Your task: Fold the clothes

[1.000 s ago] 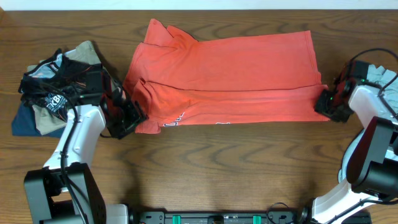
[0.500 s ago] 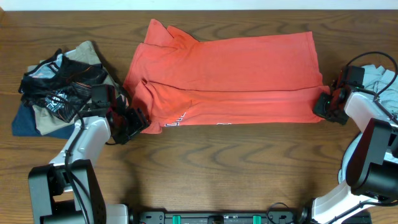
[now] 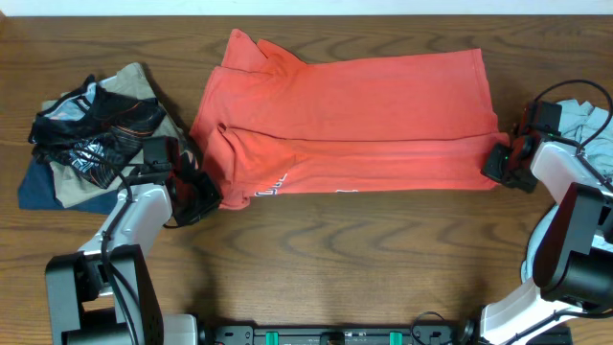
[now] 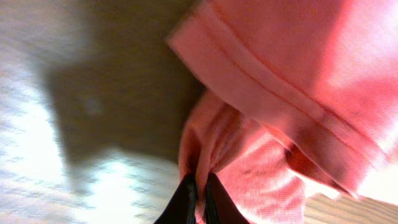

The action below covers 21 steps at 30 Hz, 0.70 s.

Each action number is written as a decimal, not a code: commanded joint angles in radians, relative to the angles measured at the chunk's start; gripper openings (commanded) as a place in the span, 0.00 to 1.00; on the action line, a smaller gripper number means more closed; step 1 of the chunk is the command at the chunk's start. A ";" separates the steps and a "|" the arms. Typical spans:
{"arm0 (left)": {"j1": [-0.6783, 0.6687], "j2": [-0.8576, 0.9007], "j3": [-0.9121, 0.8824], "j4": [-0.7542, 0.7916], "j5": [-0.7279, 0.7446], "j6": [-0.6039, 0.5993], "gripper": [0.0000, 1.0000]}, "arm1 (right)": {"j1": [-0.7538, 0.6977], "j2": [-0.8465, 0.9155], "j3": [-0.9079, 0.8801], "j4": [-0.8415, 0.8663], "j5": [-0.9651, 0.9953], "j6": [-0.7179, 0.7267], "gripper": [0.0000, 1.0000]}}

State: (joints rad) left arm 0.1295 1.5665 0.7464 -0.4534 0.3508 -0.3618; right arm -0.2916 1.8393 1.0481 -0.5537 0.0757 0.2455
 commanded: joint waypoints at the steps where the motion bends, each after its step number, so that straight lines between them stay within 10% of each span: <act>1: 0.034 -0.005 0.032 -0.040 -0.173 0.009 0.06 | -0.054 0.028 -0.035 -0.053 0.214 0.089 0.01; 12: 0.105 -0.102 0.108 -0.140 -0.351 0.023 0.07 | -0.166 0.028 -0.035 -0.014 0.055 0.086 0.01; 21: 0.105 -0.161 0.110 -0.168 -0.314 0.106 0.36 | -0.165 0.028 -0.035 -0.015 0.046 0.086 0.01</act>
State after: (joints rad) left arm 0.2321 1.4254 0.8303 -0.6025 0.0376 -0.2825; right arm -0.4412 1.8320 1.0431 -0.5636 0.0689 0.3256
